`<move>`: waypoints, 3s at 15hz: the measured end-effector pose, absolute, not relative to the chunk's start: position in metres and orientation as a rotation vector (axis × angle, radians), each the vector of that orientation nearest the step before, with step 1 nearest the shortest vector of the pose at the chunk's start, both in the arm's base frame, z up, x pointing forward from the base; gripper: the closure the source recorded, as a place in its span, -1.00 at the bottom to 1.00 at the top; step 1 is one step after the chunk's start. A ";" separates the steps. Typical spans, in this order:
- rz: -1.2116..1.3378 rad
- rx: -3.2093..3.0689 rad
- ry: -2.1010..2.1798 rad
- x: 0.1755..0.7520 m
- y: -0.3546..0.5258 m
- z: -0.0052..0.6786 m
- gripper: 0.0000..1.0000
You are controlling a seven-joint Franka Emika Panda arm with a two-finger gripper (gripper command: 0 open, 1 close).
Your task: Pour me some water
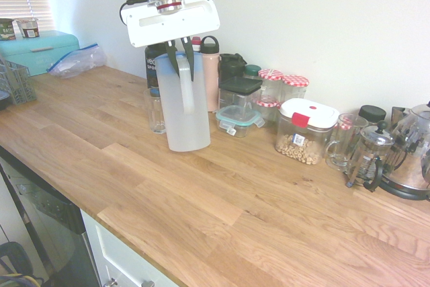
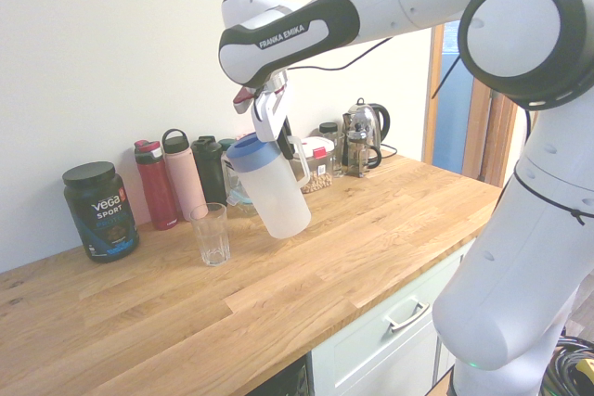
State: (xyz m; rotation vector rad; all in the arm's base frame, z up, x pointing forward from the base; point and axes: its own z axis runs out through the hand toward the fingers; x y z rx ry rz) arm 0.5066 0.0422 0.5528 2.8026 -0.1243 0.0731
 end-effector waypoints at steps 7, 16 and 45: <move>-0.101 2.660 0.001 0.504 0.082 0.566 1.00; -0.245 2.562 0.094 0.530 0.124 0.550 1.00; -0.161 2.473 0.101 0.534 0.144 0.546 1.00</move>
